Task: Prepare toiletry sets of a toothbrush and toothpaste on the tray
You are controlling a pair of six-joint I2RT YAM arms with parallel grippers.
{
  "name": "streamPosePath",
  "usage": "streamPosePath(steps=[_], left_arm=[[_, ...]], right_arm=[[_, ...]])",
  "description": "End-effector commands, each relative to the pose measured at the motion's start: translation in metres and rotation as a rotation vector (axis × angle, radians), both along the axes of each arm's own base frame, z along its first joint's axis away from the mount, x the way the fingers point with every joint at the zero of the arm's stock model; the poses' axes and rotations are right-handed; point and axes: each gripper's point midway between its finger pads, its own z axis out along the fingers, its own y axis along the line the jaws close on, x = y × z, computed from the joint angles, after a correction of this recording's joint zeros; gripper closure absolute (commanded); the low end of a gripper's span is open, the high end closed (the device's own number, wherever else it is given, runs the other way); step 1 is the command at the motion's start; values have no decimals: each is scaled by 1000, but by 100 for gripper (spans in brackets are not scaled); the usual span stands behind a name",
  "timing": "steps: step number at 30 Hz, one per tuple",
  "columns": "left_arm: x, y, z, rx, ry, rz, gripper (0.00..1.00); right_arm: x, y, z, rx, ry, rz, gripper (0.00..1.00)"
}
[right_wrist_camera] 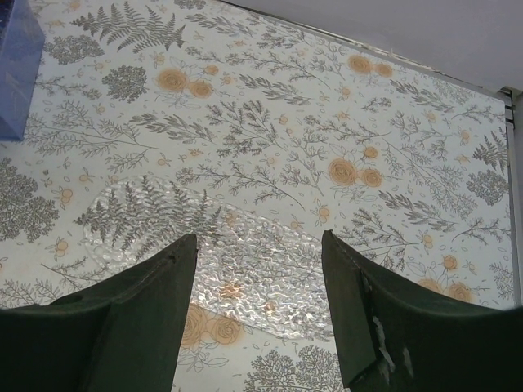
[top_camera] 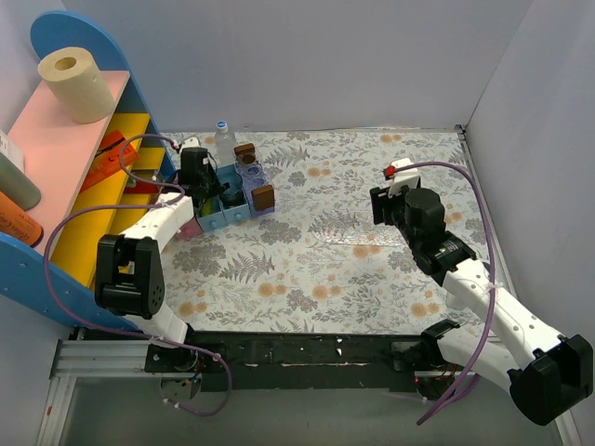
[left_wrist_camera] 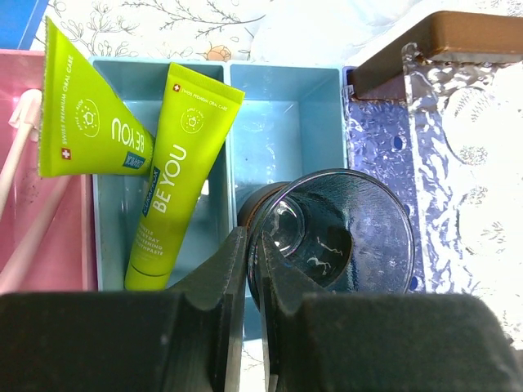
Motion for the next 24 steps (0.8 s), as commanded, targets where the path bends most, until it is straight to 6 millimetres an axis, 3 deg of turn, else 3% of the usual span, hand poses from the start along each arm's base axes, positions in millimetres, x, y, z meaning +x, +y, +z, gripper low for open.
streamPosePath(steps=[1,14,24], left_arm=[[7,9,80,-11,-202,43,100],[-2,12,112,-49,-285,44,100],[-21,11,140,-68,-351,26,100]], right_arm=[[2,0,25,24,-57,-8,31],[-1,5,27,14,-41,1,31],[-1,13,43,28,-52,10,31]])
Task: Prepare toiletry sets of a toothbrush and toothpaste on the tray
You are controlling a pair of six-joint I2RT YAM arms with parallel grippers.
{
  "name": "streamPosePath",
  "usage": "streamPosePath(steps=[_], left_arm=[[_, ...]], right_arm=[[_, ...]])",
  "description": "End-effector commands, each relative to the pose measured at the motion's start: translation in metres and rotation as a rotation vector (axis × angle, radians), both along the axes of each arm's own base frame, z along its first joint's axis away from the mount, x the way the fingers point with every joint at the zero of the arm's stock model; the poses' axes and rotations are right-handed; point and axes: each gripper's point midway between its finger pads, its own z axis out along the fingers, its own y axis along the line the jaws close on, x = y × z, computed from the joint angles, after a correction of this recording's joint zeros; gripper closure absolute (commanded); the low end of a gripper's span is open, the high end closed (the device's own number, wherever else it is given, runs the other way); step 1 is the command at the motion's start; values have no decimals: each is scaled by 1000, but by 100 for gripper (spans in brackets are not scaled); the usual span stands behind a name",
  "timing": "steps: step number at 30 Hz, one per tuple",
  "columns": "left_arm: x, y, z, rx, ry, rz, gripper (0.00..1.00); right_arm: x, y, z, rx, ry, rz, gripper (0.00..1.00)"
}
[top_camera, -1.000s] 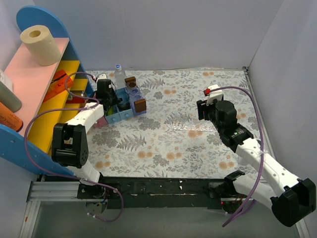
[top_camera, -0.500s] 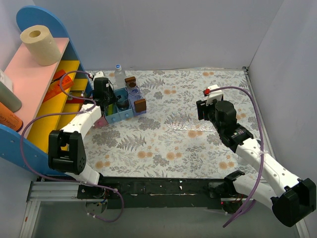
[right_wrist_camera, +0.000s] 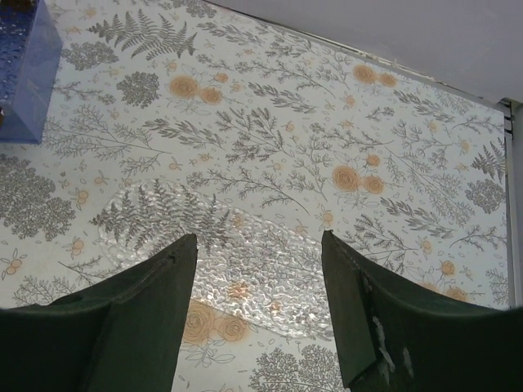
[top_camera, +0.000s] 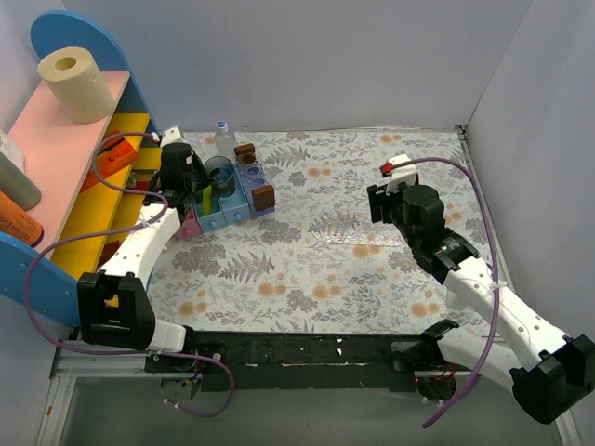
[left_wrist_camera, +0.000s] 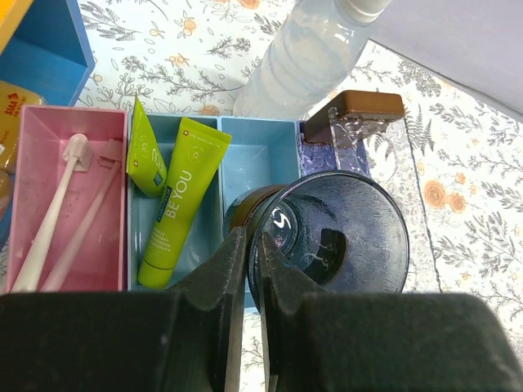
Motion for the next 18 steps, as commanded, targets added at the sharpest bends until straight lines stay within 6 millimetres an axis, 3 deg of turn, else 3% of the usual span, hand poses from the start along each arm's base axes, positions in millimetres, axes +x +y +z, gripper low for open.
streamPosePath(steps=[1,4,18], left_arm=[[-6,1,65,-35,-185,2,100],[-11,-2,76,-45,-204,-17,100],[-31,-23,135,-38,-324,-111,100]], right_arm=[[5,8,37,44,-67,-1,31],[5,15,38,37,-58,9,31],[-4,38,87,100,-112,34,30]])
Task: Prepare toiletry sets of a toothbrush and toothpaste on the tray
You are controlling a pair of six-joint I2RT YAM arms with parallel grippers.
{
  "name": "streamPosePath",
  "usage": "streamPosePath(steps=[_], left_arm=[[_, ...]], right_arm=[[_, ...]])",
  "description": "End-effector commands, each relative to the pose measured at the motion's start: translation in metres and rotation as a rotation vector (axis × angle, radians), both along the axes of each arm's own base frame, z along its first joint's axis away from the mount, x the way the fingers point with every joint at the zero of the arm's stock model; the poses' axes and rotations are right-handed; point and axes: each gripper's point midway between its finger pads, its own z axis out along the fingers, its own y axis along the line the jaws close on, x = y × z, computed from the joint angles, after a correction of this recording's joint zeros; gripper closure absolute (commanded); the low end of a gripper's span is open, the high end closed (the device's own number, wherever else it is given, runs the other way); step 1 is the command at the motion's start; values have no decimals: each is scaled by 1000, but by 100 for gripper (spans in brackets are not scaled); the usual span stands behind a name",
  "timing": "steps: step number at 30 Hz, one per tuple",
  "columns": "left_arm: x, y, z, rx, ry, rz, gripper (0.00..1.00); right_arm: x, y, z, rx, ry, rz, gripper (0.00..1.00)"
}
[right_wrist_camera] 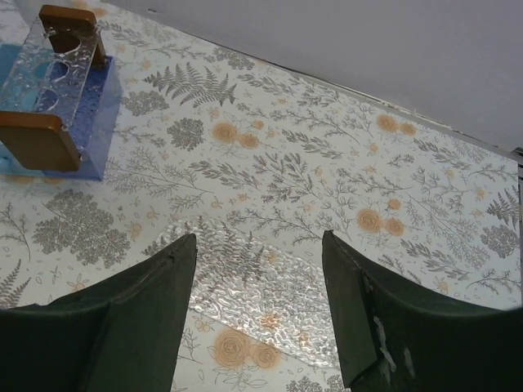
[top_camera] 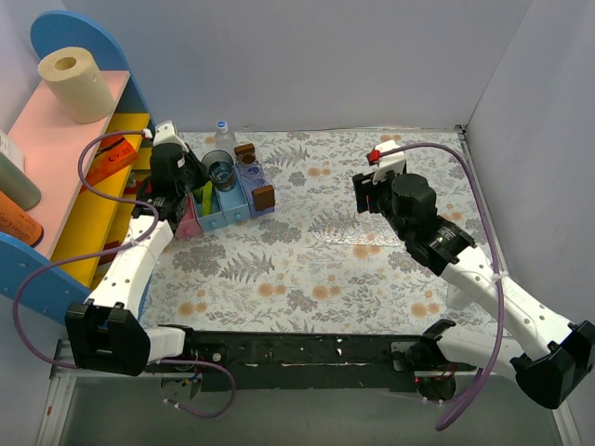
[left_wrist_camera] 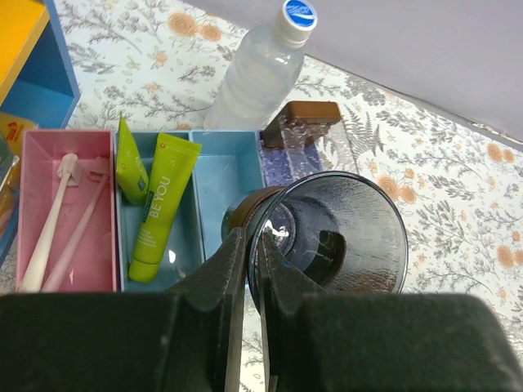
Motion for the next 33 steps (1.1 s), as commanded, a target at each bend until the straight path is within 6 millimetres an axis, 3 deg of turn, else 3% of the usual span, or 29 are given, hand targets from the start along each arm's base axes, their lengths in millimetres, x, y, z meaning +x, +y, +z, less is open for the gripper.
streamPosePath(steps=[1,3,10,14,19,25,26,33], left_arm=[[-7,-19,92,-25,-235,-53,100],[-8,-28,100,-21,-252,-65,100],[-9,-102,137,-14,-322,-192,100],[-3,-140,137,-11,-346,-256,100],[-2,-177,114,6,-338,-308,100],[-6,-183,84,-27,-305,-328,100],[-6,-183,82,-34,-311,-328,100],[-7,-190,57,-58,-268,-351,100]], right_arm=[[-3,-1,39,77,-62,-24,30],[-4,-1,42,90,-61,-25,30],[-5,0,65,166,-84,-39,30],[-3,0,85,275,-92,-82,29],[3,20,102,362,-82,-33,31],[15,57,94,331,-26,-38,34],[19,74,78,275,3,-31,34],[31,105,47,217,69,-56,34]])
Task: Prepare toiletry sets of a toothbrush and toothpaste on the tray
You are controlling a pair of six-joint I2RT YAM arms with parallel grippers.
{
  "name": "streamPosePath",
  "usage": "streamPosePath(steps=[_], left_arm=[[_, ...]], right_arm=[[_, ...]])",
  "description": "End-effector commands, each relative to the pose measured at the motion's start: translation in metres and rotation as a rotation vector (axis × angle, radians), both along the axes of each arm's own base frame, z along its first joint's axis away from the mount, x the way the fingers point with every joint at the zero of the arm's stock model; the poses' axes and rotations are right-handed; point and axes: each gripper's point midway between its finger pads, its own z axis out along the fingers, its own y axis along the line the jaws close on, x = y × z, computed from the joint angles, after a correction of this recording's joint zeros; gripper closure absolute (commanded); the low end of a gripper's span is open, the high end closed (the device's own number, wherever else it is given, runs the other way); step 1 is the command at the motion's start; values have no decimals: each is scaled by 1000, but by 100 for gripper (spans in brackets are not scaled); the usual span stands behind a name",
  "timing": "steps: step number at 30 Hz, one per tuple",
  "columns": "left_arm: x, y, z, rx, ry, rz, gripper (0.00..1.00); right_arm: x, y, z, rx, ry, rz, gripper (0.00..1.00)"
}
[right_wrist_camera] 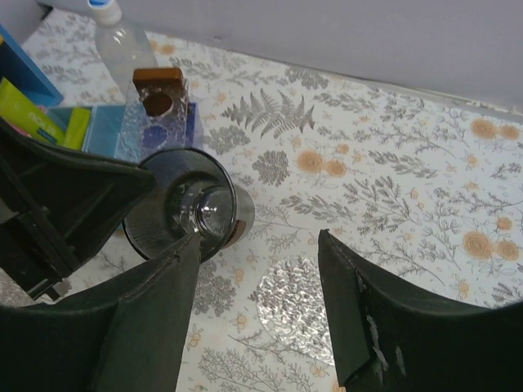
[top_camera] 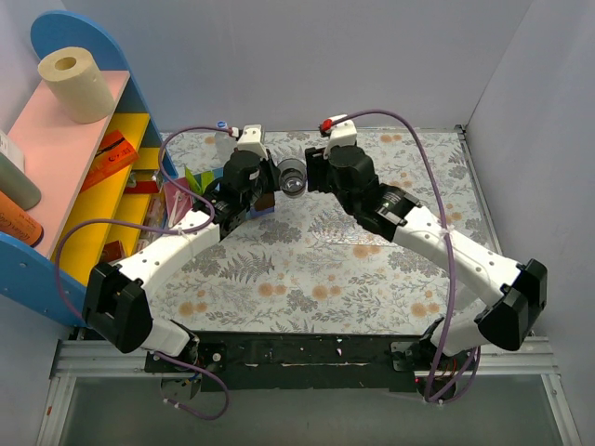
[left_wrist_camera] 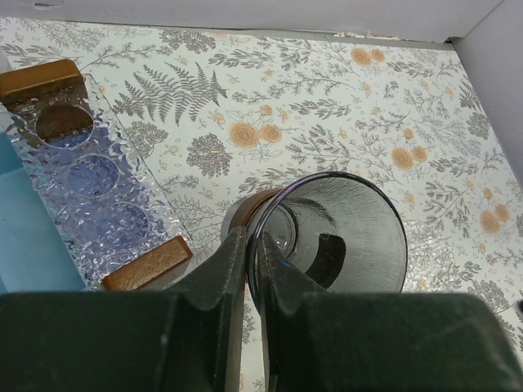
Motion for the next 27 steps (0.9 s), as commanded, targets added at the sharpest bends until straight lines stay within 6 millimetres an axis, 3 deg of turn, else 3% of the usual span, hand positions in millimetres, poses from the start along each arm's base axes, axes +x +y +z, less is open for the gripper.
streamPosePath(steps=[1,7,27], left_arm=[[4,-6,53,-143,-143,-1,100],[2,-8,46,-154,-127,-5,100],[-5,-21,39,-165,-109,-41,100]], right_arm=[[5,4,2,22,15,-37,34],[11,21,-22,11,65,-9,34],[30,28,-45,-11,80,-75,45]])
